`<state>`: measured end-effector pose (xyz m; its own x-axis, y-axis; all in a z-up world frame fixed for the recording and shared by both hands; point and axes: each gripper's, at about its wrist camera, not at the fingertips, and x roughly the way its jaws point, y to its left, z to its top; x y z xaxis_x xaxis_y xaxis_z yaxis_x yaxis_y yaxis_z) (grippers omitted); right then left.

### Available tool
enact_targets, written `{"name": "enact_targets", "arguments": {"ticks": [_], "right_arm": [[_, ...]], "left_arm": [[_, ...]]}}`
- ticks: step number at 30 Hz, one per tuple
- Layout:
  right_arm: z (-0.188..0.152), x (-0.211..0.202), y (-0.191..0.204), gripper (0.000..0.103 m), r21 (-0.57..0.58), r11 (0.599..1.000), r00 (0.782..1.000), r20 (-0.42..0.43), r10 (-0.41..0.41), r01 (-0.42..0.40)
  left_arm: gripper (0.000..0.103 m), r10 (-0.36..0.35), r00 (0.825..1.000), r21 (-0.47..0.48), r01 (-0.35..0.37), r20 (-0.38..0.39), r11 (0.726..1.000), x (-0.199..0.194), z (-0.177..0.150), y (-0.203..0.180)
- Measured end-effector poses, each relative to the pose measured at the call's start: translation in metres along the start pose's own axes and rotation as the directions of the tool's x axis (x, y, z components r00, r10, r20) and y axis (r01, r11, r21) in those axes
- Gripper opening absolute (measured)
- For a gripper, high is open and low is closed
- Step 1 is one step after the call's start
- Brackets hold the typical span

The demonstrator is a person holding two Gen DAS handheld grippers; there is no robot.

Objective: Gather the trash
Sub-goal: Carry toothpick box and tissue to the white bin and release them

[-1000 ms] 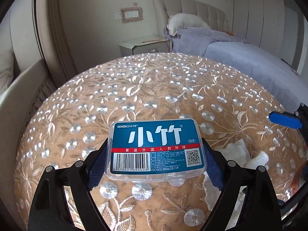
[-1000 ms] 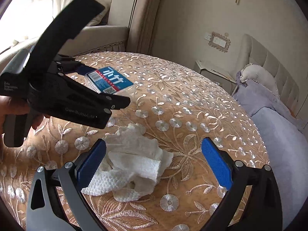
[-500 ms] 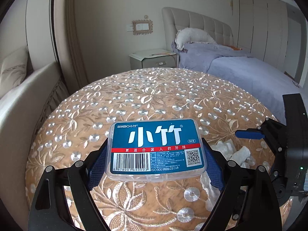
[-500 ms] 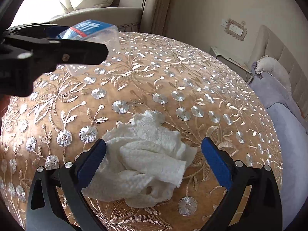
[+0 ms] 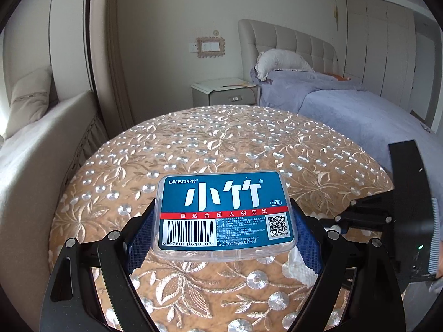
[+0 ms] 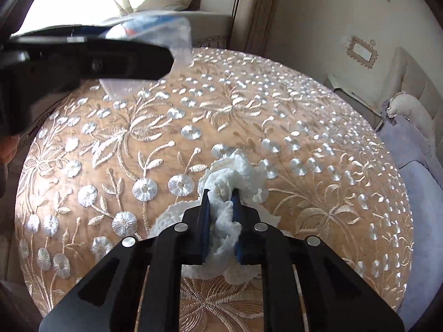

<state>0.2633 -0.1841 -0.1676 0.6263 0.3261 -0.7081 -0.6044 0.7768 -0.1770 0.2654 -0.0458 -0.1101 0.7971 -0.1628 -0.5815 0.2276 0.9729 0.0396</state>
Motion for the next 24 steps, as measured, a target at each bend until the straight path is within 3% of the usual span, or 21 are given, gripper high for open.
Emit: {"name": "enact_targets", "arguments": {"ticks": [2,5,11,17,24], "right_arm": [[0.003,-0.032,-0.007,0.015,0.023,0.999,0.996,0.078,-0.049,0.047],[0.004,-0.089,-0.02,0.015,0.072,0.99,0.972,0.194,-0.132,0.12],[-0.024,-0.19,-0.035,0.015,0.174,0.947,0.893,0.324,-0.314,0.27],[-0.08,-0.245,-0.05,0.015,0.266,0.886,0.845,0.291,-0.448,0.379],[-0.154,-0.275,-0.066,0.015,0.356,0.82,0.824,0.19,-0.534,0.449]], "left_arm": [[0.085,-0.004,1.0,0.003,0.004,0.012,1.0,-0.009,0.0,-0.006],[0.085,-0.021,0.999,0.015,0.02,0.035,1.0,-0.023,0.001,-0.019],[0.085,-0.111,0.991,0.071,0.106,0.07,0.992,-0.041,0.002,-0.071],[0.085,-0.247,0.968,0.153,0.237,0.05,0.959,-0.044,-0.008,-0.149],[0.085,-0.389,0.921,0.239,0.378,0.001,0.895,-0.044,-0.032,-0.239]]}}
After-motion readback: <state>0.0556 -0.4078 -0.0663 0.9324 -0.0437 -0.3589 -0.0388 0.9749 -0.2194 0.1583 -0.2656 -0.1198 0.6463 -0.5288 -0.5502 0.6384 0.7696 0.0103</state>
